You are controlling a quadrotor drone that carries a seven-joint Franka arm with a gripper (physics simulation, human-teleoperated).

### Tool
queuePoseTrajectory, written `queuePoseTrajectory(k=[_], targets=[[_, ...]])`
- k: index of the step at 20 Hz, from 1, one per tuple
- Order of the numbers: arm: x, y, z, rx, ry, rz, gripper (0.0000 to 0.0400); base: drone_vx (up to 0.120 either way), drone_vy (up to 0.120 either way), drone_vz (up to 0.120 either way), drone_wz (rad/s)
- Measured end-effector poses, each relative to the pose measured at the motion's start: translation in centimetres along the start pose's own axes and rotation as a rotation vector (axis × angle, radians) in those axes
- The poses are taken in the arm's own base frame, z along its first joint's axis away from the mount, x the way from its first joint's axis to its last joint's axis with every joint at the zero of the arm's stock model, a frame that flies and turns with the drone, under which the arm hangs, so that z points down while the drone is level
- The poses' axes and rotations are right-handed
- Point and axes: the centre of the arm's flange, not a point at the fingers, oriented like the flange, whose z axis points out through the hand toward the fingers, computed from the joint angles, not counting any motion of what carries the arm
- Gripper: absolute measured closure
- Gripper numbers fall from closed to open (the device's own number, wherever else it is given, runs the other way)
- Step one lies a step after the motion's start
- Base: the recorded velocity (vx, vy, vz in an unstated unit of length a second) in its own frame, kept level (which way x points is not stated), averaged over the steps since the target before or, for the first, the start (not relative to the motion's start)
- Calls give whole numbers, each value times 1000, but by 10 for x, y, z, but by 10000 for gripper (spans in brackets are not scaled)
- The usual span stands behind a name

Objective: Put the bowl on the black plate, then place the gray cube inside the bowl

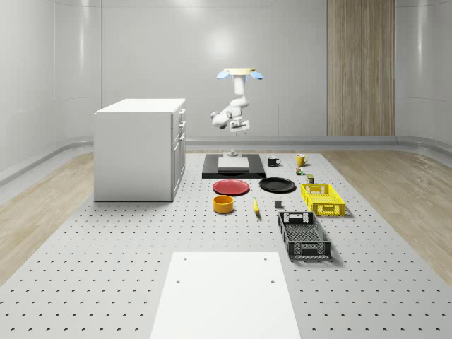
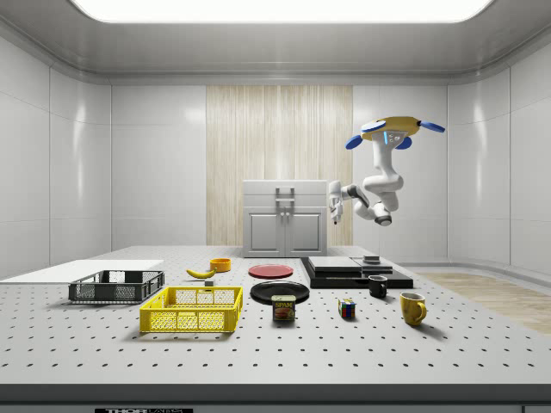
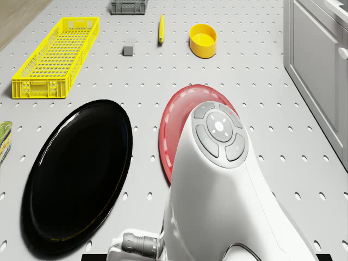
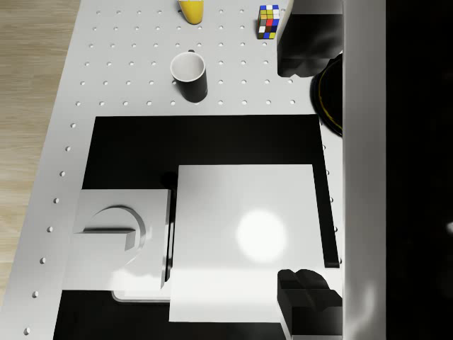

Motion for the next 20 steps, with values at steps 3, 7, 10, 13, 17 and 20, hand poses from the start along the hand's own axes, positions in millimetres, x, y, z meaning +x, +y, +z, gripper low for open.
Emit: queuePoseTrajectory(k=[3, 7, 10, 13, 17, 20], targets=[[-5, -5, 0, -47, 49, -2, 0, 120, -120, -120, 0], [-8, -8, 0, -80, 85, -3, 0, 120, -120, -40, 0], [-10, -9, 0, -93, 99, -3, 0, 120, -53, 0, 0], [-10, -10, 1, -101, 107, -3, 0, 120, 0, 0, 0], [-11, -11, 1, -106, 113, -3, 0, 120, 0, -110, 0], [-11, -11, 1, -108, 116, -3, 0, 120, 0, -80, 0]])
